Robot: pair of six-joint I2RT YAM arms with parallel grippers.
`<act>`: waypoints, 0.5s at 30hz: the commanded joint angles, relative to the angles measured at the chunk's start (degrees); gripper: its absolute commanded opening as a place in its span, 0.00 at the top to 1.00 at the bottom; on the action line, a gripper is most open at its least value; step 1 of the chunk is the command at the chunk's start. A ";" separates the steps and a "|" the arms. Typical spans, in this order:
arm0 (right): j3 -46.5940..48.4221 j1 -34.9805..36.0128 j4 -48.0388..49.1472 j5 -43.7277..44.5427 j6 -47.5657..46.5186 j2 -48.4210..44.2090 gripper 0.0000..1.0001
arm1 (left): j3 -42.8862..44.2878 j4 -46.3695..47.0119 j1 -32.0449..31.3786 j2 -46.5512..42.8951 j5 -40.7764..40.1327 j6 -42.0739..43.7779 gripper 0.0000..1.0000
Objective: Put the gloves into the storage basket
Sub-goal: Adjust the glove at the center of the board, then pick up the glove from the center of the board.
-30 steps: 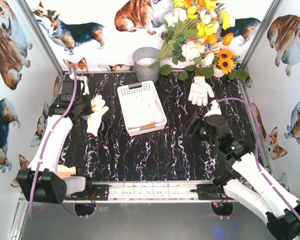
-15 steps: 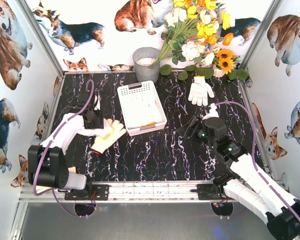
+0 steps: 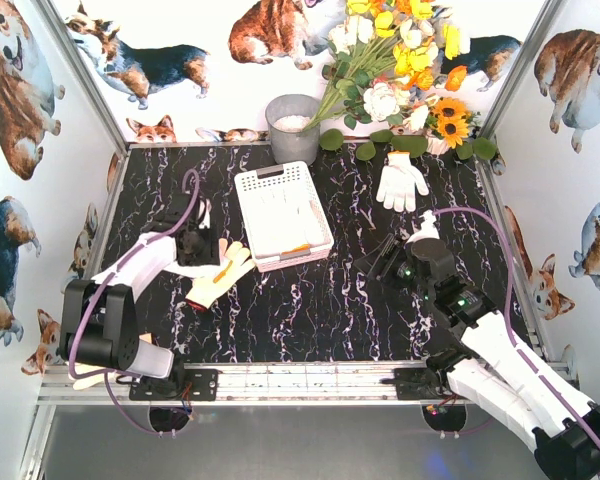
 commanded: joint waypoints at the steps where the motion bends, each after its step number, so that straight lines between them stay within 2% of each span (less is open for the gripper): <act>1: -0.55 -0.17 3.70 0.20 0.96 -0.71 0.46 | -3.44 3.78 -1.93 -0.73 2.58 -2.51 0.56; 5: -1.01 -0.17 4.08 0.09 1.23 -0.50 0.46 | -3.19 2.14 -4.63 1.63 -0.22 -2.54 0.63; 11: -1.32 -0.17 4.49 0.30 1.45 -0.32 0.46 | -2.88 1.69 -4.95 3.28 -3.07 -2.22 0.63; 13: -1.33 -0.17 4.49 0.37 1.52 -0.41 0.46 | -2.44 1.04 -4.95 3.68 -5.21 -1.94 0.71; 15: -1.41 -0.17 4.49 0.41 1.54 -0.41 0.46 | -2.31 0.95 -5.07 3.38 -7.14 -1.83 0.84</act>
